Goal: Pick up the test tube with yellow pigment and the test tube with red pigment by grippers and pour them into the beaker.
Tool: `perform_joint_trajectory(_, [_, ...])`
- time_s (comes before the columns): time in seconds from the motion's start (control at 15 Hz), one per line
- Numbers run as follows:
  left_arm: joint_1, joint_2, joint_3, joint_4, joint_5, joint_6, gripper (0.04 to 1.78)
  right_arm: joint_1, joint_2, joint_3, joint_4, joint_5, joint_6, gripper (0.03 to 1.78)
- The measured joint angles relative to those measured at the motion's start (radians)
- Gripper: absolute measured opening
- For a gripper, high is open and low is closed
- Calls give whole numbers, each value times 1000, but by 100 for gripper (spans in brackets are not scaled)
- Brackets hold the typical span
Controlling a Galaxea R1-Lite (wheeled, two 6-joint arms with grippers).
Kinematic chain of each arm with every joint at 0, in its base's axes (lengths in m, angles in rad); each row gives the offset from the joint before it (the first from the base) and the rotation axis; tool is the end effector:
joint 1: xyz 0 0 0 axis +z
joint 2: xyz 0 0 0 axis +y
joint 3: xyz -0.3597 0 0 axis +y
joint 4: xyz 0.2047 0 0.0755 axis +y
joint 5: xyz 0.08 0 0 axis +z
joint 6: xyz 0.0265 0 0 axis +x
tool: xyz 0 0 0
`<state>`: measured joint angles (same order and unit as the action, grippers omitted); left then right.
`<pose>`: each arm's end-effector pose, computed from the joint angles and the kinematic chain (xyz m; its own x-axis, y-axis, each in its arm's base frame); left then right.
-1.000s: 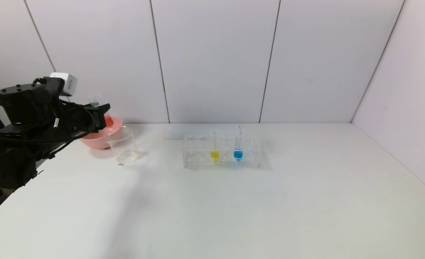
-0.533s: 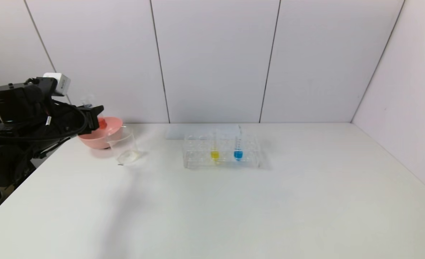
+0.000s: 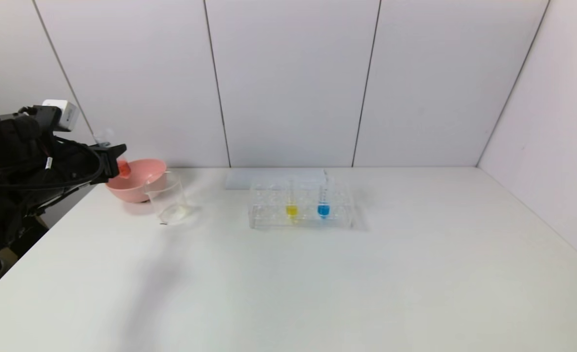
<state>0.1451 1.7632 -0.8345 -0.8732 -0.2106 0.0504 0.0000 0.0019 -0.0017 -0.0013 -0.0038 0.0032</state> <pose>0.3546 0.0462 0.2285 0.9964 -0.0657 -0.0542 0.0678 0.9969 0.0387 -0.0485 -0.0001 0.0763 1.0000 -0.0038 0.0011 0.0038 1.0000 0.0032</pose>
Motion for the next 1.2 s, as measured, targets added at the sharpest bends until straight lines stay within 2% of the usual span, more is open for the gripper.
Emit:
perform_joint_trajectory(0.53, [29, 24, -2, 33, -21, 15, 45, 0, 0, 0, 0, 1, 0, 170])
perform_joint_trajectory(0.8, [42, 26, -3, 35, -90, 12, 45, 0, 0, 0, 0, 0, 0, 170])
perform_joint_trajectory(1.2, [54, 35, -8, 37, -93, 12, 45, 0, 0, 0, 0, 0, 0, 170])
